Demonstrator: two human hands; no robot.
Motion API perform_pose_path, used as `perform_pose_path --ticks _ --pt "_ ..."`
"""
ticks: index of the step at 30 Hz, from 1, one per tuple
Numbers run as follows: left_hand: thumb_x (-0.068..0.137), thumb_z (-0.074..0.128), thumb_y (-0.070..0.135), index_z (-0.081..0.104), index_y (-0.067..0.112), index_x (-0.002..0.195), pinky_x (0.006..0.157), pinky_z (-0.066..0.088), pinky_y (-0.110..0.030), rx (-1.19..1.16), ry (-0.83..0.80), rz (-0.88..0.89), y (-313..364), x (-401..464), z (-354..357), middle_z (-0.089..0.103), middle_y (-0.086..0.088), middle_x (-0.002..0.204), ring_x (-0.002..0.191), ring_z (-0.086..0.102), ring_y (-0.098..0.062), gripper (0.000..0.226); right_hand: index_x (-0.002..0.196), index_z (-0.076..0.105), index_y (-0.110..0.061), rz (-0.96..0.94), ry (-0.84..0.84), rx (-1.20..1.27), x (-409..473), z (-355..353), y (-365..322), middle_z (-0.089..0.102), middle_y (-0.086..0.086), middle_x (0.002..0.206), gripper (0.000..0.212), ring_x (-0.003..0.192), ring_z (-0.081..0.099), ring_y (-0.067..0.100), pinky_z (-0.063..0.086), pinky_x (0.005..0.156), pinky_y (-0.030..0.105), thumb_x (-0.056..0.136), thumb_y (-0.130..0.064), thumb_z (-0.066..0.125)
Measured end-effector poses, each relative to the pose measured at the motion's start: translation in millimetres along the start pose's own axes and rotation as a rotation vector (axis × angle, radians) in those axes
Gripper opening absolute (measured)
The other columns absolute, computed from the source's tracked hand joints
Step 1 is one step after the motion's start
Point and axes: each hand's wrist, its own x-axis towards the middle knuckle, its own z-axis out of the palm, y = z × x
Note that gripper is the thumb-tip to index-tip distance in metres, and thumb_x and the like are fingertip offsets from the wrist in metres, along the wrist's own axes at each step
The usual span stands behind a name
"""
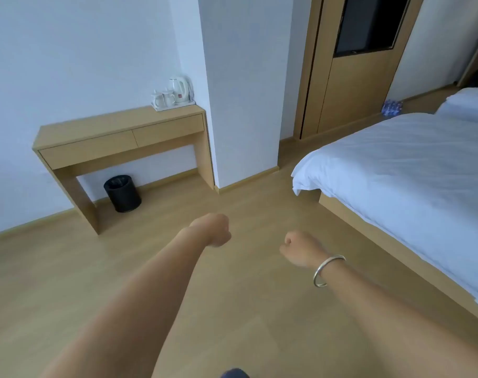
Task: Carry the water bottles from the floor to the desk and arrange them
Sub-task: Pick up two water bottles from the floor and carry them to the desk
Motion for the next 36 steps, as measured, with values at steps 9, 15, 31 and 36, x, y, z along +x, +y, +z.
perform_pose_path --ticks 9,15,31,36 --pt "0.092 0.040 0.021 0.054 0.013 0.116 0.073 0.041 -0.031 0.093 0.004 0.078 14.6 115.5 -26.5 0.057 -0.006 0.115 0.100 0.055 -0.027 0.029 0.083 0.049 -0.011 0.048 0.000 0.001 103.1 -26.2 4.6 0.053 0.004 0.086 0.011 0.076 0.048 0.023 0.035 0.060 0.027 0.084 -0.021 0.044" --pt "0.093 0.041 0.023 0.053 0.013 0.119 0.076 0.044 -0.032 0.087 -0.026 0.116 -7.2 225.6 -65.5 0.057 -0.007 0.116 0.102 0.056 -0.028 0.030 0.084 0.049 -0.012 0.075 -0.028 0.005 212.3 -47.0 -18.6 0.053 0.003 0.087 0.011 0.078 0.049 0.023 0.037 0.065 0.027 0.084 -0.021 0.044" --pt "0.092 0.042 0.026 0.054 0.017 0.119 0.079 0.041 -0.030 0.035 -0.086 0.171 -71.1 471.9 -149.5 0.056 -0.004 0.120 0.107 0.053 -0.025 0.030 0.074 0.038 -0.012 0.129 0.038 0.019 448.6 -98.9 -55.4 0.040 -0.001 0.075 0.016 0.075 0.044 0.022 0.030 0.053 0.026 0.086 -0.019 0.045" --pt "0.092 0.043 0.024 0.054 0.016 0.120 0.079 0.040 -0.029 0.032 -0.117 0.196 -59.1 550.1 -161.8 0.055 -0.004 0.123 0.110 0.053 -0.025 0.031 0.098 0.045 -0.008 0.135 0.049 0.062 524.2 -118.5 -43.0 0.046 0.004 0.090 0.018 0.079 0.048 0.021 0.036 0.061 0.028 0.086 -0.020 0.046"
